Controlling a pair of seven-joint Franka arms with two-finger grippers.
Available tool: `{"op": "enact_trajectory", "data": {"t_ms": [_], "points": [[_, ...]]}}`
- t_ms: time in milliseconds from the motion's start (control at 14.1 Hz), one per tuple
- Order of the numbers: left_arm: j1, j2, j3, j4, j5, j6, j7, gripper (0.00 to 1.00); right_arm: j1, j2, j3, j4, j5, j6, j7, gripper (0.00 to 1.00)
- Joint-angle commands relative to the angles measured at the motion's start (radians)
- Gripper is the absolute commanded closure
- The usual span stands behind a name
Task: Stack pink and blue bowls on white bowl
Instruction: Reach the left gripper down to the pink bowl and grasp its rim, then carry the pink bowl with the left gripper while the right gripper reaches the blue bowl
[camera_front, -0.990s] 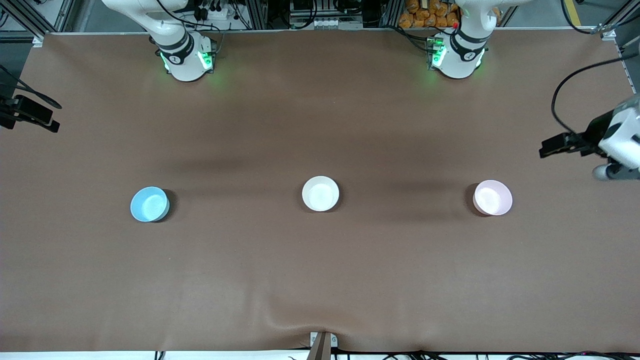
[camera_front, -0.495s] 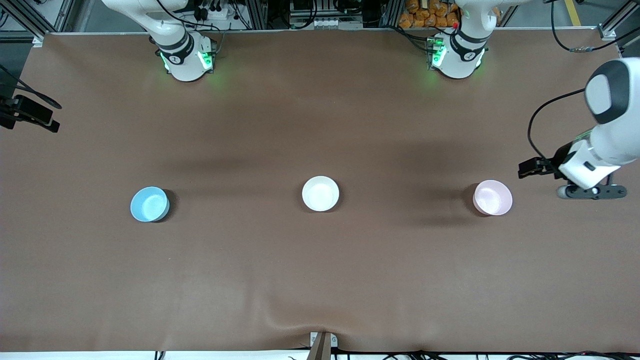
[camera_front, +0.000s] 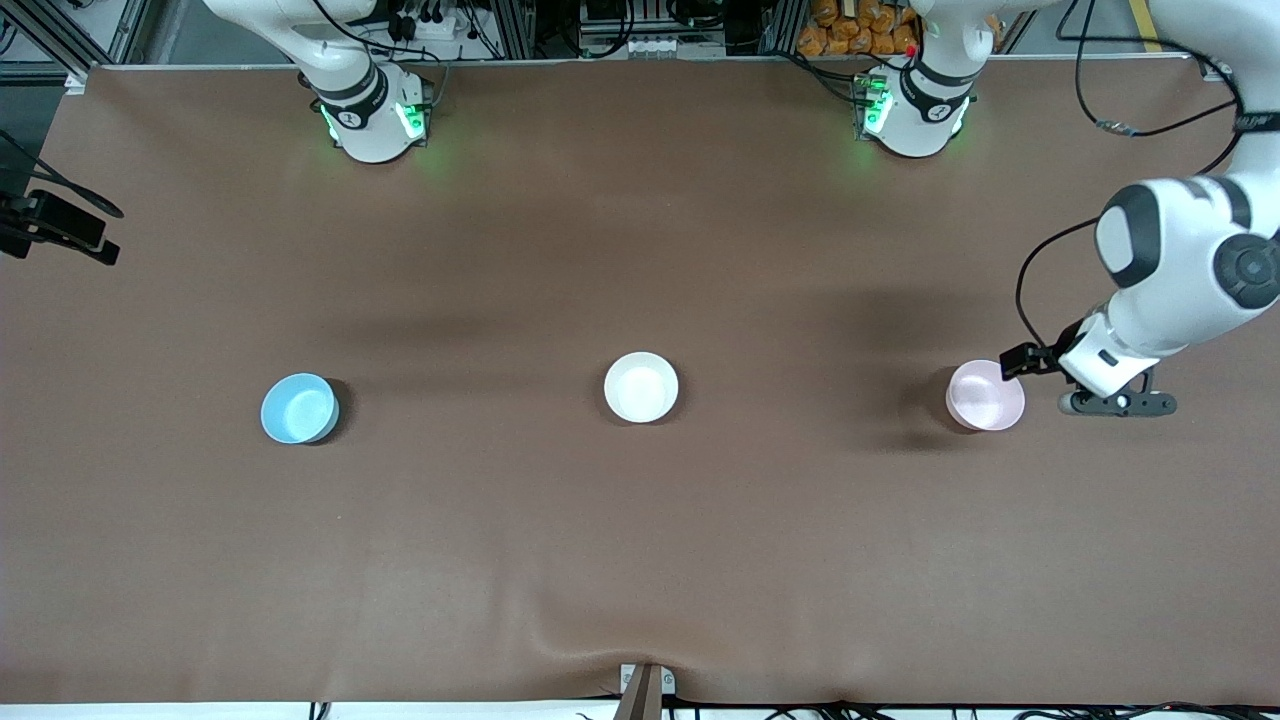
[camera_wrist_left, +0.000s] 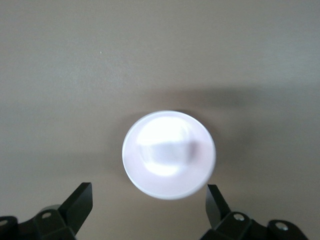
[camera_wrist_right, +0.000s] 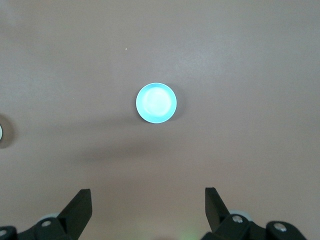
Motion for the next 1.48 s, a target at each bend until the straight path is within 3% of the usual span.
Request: {"op": "enact_trajectory", "data": {"t_ms": [0, 212, 495, 778, 848, 990, 1061, 1273, 1414], "points": [[0.03, 0.084, -0.005, 0.002, 0.023, 0.105, 0.048, 0.0, -0.009, 0.009, 0.007, 0.02, -0.009, -0.014, -0.001, 0.0], [0.052, 0.131, -0.007, 0.002, 0.023, 0.137, 0.07, 0.03, -0.009, 0.009, 0.007, 0.02, -0.012, -0.016, -0.003, 0.0], [0.07, 0.168, -0.008, 0.002, 0.025, 0.173, 0.1, 0.29, -0.009, 0.009, 0.007, 0.02, -0.017, -0.014, -0.003, 0.0], [0.081, 0.177, -0.01, 0.002, 0.023, 0.173, 0.122, 0.48, -0.005, 0.041, 0.007, 0.017, -0.02, -0.007, -0.007, 0.0], [0.082, 0.179, -0.011, 0.002, 0.021, 0.173, 0.122, 0.58, -0.003, 0.056, 0.008, 0.017, -0.015, 0.002, -0.007, 0.0], [0.081, 0.179, -0.011, 0.005, 0.021, 0.173, 0.119, 0.91, -0.006, 0.092, 0.008, 0.017, -0.004, 0.022, 0.0, 0.0], [0.079, 0.179, -0.013, 0.007, 0.02, 0.173, 0.114, 1.0, -0.008, 0.118, 0.008, 0.017, 0.009, 0.039, 0.0, 0.0], [0.07, 0.168, -0.017, 0.019, 0.008, 0.162, 0.093, 1.0, -0.009, 0.181, 0.008, 0.017, 0.069, 0.128, -0.001, 0.0], [0.078, 0.154, -0.068, 0.048, 0.006, 0.139, 0.047, 1.0, -0.009, 0.22, 0.008, 0.017, 0.074, 0.195, -0.003, 0.0]]}}
